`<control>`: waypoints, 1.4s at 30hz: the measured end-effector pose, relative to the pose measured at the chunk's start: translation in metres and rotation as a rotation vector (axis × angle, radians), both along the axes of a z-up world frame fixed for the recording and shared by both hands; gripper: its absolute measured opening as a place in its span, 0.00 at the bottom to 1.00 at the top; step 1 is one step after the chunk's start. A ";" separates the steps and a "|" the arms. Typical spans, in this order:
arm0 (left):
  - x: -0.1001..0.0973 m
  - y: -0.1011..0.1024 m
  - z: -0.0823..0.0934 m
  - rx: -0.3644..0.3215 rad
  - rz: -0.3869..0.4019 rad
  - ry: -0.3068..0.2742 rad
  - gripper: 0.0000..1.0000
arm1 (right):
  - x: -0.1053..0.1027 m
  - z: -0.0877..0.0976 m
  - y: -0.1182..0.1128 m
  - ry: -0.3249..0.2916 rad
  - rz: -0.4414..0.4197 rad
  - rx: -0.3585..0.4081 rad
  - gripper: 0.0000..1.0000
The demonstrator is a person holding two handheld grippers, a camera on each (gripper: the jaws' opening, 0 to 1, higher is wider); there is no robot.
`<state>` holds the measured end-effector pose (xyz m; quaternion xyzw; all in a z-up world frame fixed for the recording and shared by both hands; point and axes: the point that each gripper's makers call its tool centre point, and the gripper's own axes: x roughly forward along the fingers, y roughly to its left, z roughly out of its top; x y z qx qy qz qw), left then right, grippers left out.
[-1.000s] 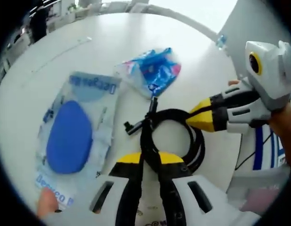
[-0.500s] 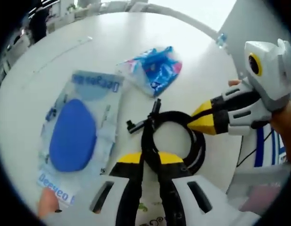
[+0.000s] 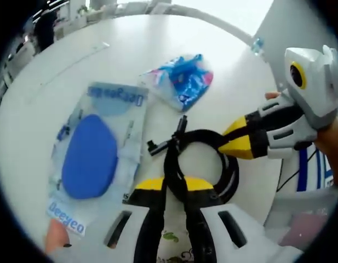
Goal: Arrange the tabletop items into an orderly group along one side of the table until the central work area is clear of visible clutter.
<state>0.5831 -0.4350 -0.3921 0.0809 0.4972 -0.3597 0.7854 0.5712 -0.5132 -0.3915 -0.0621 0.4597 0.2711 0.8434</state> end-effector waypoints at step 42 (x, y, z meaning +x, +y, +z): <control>0.010 0.017 0.057 -0.153 0.025 -0.170 0.68 | 0.028 0.054 0.019 -0.236 0.050 -0.023 0.63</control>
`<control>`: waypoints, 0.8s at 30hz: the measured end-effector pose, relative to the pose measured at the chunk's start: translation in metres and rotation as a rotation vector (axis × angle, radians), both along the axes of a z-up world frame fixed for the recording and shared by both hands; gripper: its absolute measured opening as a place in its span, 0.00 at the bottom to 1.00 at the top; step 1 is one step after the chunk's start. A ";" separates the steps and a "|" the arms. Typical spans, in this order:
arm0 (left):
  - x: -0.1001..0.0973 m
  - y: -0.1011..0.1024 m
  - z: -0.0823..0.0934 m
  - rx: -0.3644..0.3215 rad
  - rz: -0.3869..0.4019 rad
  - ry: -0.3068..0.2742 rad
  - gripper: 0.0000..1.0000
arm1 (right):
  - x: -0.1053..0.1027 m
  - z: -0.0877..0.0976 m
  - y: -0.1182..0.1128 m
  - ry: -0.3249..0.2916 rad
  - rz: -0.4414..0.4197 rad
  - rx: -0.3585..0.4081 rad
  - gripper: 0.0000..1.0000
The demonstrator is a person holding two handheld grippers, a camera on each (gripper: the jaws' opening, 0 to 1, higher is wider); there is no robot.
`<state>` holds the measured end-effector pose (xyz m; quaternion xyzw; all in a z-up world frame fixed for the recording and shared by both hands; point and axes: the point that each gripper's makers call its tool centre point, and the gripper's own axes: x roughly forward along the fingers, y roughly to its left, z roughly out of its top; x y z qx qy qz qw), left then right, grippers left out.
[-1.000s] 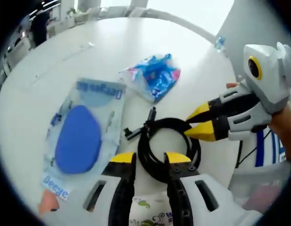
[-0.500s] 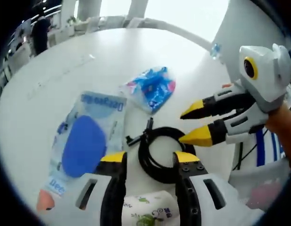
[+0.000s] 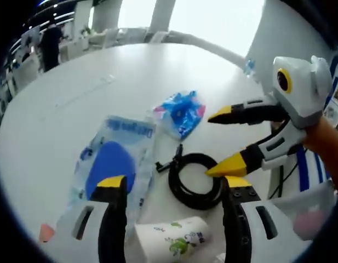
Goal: Arrange the tabletop items into an orderly group along one side of the table until the central work area is clear of visible clutter.
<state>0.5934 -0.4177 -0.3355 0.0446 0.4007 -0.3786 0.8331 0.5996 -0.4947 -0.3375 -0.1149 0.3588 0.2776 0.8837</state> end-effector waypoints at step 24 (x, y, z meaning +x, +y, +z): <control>-0.003 0.105 0.032 -0.128 0.132 -0.108 0.90 | 0.020 0.032 0.031 -0.040 0.181 0.002 0.88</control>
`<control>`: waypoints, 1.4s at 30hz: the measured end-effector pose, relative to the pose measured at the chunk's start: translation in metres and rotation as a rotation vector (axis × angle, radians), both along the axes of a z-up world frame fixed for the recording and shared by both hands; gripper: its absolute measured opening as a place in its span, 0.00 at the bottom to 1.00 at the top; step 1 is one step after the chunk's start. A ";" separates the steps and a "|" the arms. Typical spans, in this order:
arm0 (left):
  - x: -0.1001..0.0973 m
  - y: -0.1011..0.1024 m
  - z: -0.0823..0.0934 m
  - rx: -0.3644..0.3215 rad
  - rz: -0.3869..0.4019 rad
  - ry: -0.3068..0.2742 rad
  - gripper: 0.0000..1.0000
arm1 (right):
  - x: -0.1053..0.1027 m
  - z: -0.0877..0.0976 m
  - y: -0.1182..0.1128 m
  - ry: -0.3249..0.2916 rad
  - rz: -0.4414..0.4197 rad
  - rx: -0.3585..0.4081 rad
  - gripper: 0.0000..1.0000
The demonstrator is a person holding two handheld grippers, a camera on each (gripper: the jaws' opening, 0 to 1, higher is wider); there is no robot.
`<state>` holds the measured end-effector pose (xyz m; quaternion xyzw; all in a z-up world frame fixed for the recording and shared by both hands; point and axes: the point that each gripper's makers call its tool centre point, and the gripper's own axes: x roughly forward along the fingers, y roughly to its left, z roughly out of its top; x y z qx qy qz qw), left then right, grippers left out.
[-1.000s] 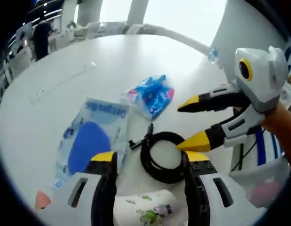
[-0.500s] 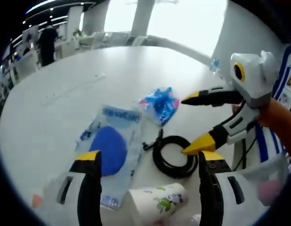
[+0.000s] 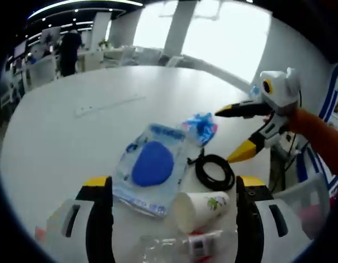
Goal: Arrange the tabletop items into an orderly group along one side of the table until the central work area is clear of visible clutter.
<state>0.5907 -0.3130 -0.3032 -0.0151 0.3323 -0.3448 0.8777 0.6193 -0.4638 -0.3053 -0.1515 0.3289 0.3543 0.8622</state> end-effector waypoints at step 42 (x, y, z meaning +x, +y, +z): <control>0.018 0.038 -0.055 -0.089 0.097 0.186 0.61 | 0.071 -0.040 0.033 0.250 0.355 0.025 0.61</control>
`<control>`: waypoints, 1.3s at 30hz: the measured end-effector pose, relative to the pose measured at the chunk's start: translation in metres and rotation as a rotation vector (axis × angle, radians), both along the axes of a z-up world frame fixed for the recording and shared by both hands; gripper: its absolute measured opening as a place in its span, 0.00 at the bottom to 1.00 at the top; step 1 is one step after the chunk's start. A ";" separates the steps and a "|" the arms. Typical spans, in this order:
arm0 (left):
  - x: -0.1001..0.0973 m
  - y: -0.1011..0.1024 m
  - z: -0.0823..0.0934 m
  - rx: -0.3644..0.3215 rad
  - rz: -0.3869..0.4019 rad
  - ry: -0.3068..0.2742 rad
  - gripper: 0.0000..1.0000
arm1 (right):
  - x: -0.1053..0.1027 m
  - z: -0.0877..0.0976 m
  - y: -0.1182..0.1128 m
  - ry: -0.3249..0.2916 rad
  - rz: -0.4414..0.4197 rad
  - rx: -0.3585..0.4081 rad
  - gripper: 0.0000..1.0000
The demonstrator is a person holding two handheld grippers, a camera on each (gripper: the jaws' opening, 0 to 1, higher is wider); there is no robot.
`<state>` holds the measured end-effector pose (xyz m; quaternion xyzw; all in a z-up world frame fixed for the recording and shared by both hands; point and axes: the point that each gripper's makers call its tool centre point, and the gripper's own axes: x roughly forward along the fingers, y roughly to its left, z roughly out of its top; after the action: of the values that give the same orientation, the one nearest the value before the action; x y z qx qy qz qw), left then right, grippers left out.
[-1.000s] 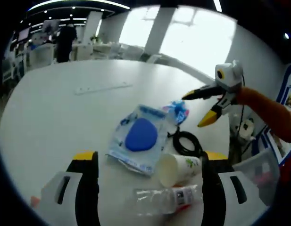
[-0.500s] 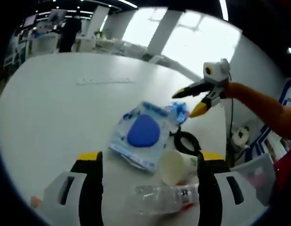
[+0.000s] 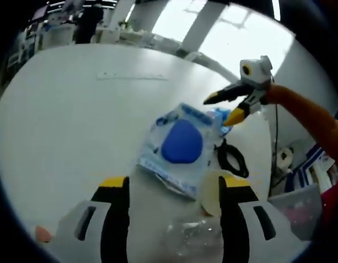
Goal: Arrange the tabletop items into an orderly group along one side of the table until the central work area is clear of visible clutter.
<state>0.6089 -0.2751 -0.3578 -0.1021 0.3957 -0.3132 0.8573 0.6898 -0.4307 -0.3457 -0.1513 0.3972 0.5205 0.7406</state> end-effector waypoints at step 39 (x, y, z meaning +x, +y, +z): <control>0.014 -0.010 -0.036 0.067 0.031 0.143 0.10 | 0.017 -0.037 -0.014 0.064 -0.081 -0.133 0.07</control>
<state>0.6234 -0.2854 -0.3943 -0.1016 0.4643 -0.2784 0.8346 0.7064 -0.4450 -0.3826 -0.1672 0.4601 0.4672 0.7362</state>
